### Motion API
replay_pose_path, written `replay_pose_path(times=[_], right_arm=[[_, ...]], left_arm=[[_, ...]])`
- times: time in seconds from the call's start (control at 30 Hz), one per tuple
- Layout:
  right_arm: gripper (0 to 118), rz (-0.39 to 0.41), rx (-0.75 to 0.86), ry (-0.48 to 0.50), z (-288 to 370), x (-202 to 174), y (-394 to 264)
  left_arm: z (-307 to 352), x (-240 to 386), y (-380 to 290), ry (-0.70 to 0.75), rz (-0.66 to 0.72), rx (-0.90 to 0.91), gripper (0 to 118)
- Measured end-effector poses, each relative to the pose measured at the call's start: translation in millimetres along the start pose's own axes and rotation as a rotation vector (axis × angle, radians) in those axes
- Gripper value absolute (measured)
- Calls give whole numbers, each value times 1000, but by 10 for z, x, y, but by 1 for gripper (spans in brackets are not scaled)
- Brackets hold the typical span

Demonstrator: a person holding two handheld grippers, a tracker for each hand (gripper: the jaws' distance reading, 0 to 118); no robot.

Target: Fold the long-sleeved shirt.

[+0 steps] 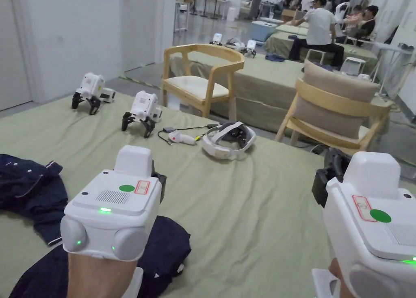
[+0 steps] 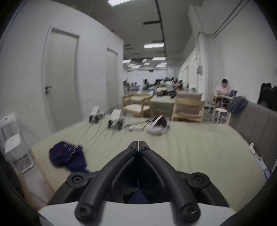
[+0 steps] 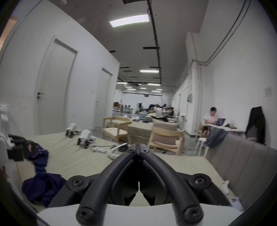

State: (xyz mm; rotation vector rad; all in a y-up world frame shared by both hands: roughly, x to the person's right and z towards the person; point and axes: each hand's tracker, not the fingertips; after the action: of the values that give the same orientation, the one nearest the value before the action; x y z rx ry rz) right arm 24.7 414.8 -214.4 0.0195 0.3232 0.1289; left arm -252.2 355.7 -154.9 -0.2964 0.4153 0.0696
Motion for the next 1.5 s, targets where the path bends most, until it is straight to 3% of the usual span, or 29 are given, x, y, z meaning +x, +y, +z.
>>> replay_pose_path(times=[0.07,0.1,0.13,0.17,0.2,0.23,0.3,0.37,0.57,0.63,0.67,0.7,0.73,0.77,0.83,1.03,1.17,1.23,1.33,1.5], right_arm=[[0,3,-18,57,-80,-321,-111],[0,-4,-28,72,-106,-445,-156],[0,-16,-38,101,-138,-568,-204],[0,-26,-45,120,-169,-667,-243],[0,-26,-53,128,-193,-769,-277],[0,-22,-64,141,-212,-857,-304],[0,-14,-76,162,-259,-967,-354],[0,0,-85,175,-290,-1050,-389],[0,30,-117,167,-424,-1030,-454],[0,29,-126,160,-425,-978,-463],[0,27,-125,152,-417,-950,-468],[0,26,-124,142,-424,-886,-477],[0,25,-125,134,-418,-846,-488],[0,20,-130,125,-411,-804,-494],[0,-12,-138,117,-373,-651,-493],[0,-45,-98,17,-92,5,-367],[0,-58,-45,-72,211,585,-203],[0,-56,-21,-127,376,893,-123],[0,-60,0,-205,587,1269,-46],[0,-23,-12,-311,794,1778,-134]], left_arm=[[-174,-276,-280,49,11,-79,7],[-262,-369,-394,71,-10,-125,26],[-364,-453,-510,85,-11,-167,62],[-484,-522,-615,100,1,-200,111],[-638,-635,-755,115,6,-261,106],[-751,-725,-926,126,5,-212,104],[-1077,-784,-1164,112,-7,-353,111],[-1223,-867,-1221,100,31,-449,111],[-1877,-882,-1842,55,136,-762,109],[-1876,-954,-1916,36,219,-687,108],[-1852,-945,-1864,39,187,-708,108],[-1811,-924,-1786,38,183,-708,103],[-1692,-900,-1689,24,172,-604,86],[-1632,-921,-1623,-5,175,-537,20],[-1567,-939,-1513,-7,256,-605,21],[-816,-306,-541,-196,122,-269,20],[-399,307,259,-349,142,-75,18],[-197,752,532,-411,85,-1,18],[-79,1428,667,-530,50,15,18],[-98,2711,219,-680,-30,-73,18]])
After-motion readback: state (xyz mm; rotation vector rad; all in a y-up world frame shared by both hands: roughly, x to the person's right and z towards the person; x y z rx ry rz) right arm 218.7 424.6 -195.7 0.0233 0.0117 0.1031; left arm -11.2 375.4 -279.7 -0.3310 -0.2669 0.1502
